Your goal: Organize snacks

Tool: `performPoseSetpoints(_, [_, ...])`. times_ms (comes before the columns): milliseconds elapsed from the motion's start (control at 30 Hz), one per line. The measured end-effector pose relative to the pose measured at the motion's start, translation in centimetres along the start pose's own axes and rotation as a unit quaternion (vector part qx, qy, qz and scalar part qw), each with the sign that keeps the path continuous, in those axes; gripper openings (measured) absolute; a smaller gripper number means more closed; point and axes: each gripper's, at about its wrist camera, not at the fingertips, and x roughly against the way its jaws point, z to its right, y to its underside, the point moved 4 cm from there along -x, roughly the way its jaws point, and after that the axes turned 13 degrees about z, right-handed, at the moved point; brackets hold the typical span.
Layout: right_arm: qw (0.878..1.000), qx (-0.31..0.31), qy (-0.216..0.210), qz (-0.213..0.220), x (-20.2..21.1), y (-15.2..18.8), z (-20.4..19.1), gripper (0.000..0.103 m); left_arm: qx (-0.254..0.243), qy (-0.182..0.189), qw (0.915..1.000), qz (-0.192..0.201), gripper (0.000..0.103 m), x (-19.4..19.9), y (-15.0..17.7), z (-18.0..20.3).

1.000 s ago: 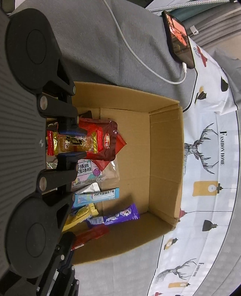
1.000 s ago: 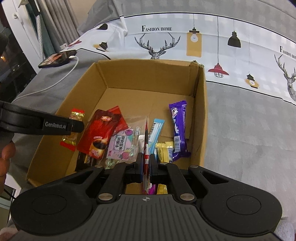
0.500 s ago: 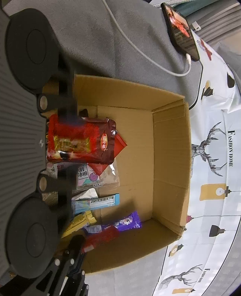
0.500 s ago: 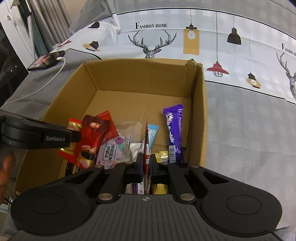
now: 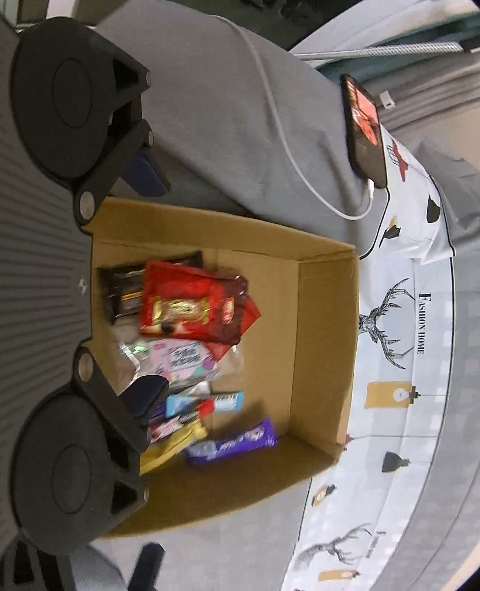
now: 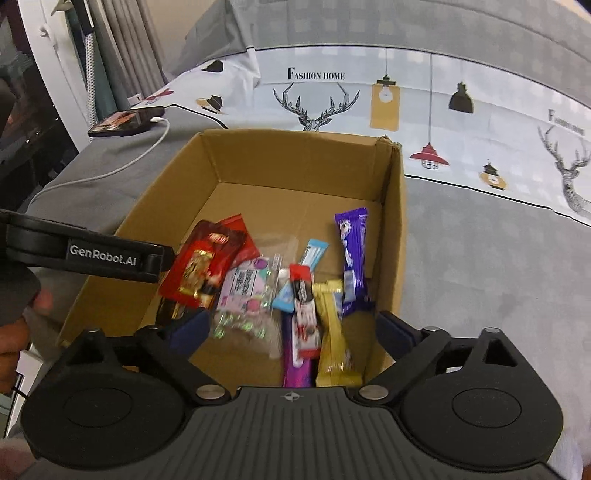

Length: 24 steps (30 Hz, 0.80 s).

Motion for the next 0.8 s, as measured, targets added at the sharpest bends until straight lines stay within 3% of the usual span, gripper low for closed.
performPoseSetpoints(333, [0.999,0.019,0.011,0.035,5.5,1.7,-2.1,0.103,-0.021,-0.018,0.9992,0.029,0.103,5.6,2.7,1.1])
performPoseSetpoints(467, [0.998,0.022,0.022,0.049,7.3,1.9,-2.0,0.103,-0.008,-0.017,0.9991,0.039,0.103,7.4,3.7,1.2])
performPoseSetpoints(800, [0.994,0.073,0.032,0.078,10.5,3.0,-2.8,0.103,-0.014,-0.033,0.9987,0.035,0.103,9.6,5.2,1.9])
